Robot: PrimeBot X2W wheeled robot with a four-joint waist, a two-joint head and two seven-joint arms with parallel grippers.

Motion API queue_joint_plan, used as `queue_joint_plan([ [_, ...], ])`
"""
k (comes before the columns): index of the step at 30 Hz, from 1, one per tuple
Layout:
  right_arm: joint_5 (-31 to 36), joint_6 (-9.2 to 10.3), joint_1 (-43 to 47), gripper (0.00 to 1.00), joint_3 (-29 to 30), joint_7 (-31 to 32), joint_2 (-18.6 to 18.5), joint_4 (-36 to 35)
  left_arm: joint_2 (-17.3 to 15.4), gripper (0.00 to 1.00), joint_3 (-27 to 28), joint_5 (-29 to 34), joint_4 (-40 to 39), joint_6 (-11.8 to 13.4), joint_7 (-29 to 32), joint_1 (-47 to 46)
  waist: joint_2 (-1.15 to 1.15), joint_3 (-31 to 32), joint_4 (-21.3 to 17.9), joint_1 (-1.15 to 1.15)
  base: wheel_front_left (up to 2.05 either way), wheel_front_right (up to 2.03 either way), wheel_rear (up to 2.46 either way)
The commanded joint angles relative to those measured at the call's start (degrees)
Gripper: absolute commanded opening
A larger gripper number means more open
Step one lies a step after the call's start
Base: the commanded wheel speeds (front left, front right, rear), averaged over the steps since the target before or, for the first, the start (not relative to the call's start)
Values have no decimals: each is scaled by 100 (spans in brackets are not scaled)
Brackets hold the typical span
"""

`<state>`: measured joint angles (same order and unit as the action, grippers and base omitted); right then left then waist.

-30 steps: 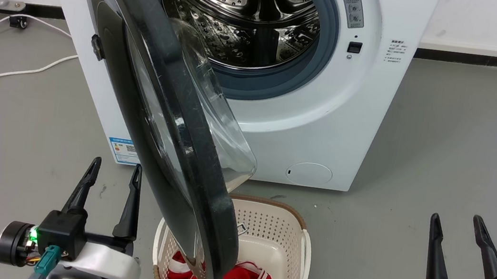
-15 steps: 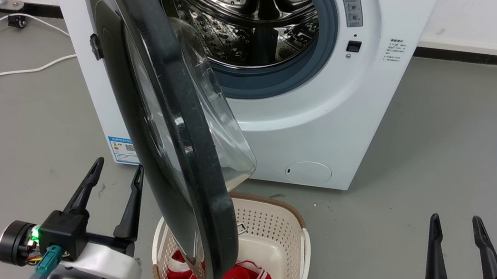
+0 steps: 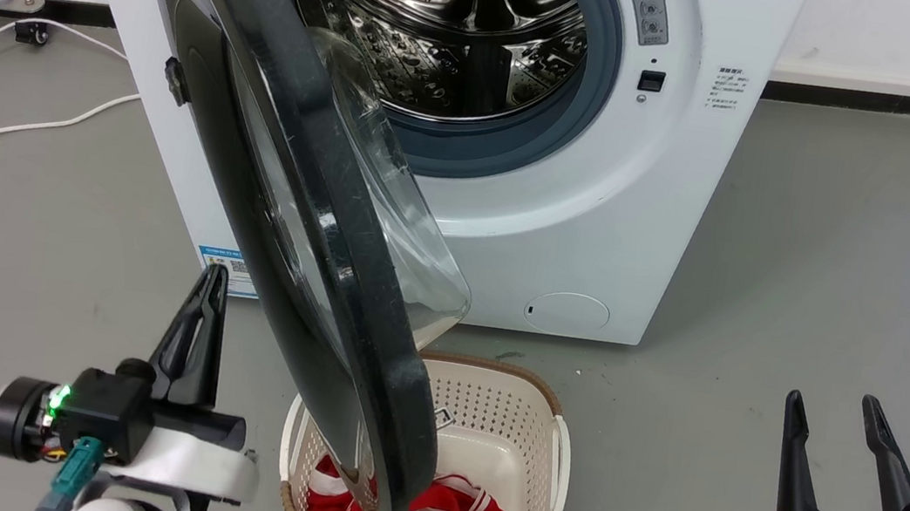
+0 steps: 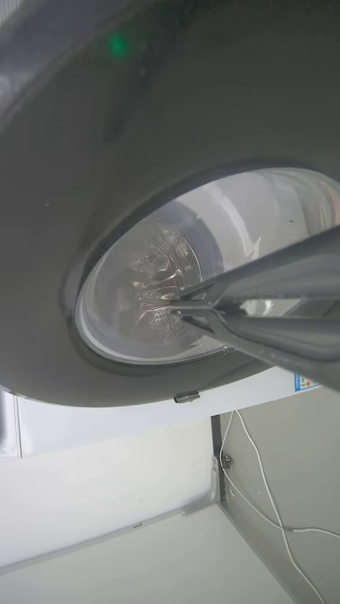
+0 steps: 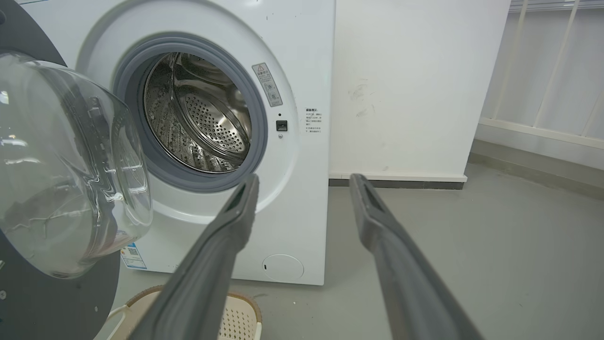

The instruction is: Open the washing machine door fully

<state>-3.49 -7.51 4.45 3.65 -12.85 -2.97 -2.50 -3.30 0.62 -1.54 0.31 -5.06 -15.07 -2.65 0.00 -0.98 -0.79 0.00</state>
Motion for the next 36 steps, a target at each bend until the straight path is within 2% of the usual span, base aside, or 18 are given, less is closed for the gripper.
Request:
queue_joint_plan([
  [1,-12,4,-97,100,10,-29,18,14,-22,0,11,1,-82,-20,-15,-66,0,2,3,0,0,0,0],
  [14,-72,4,-120,100,26,-69,18,162,-7,0,-47,82,-1964,49,-14,-496,0,34,-15,0,0,0,0],
  [23,-101,4,-117,100,64,-76,18,224,-1,0,-591,114,-3082,-49,-13,-614,0,62,-55,0,0,0,0],
  [29,-126,4,-90,100,74,-67,17,262,-29,0,-1548,-134,-2965,-184,58,-268,0,92,-47,0,0,0,0],
  [36,-158,4,-49,100,73,-43,17,313,-202,0,-2455,-489,-2281,-227,555,209,0,120,-3,0,0,0,0],
])
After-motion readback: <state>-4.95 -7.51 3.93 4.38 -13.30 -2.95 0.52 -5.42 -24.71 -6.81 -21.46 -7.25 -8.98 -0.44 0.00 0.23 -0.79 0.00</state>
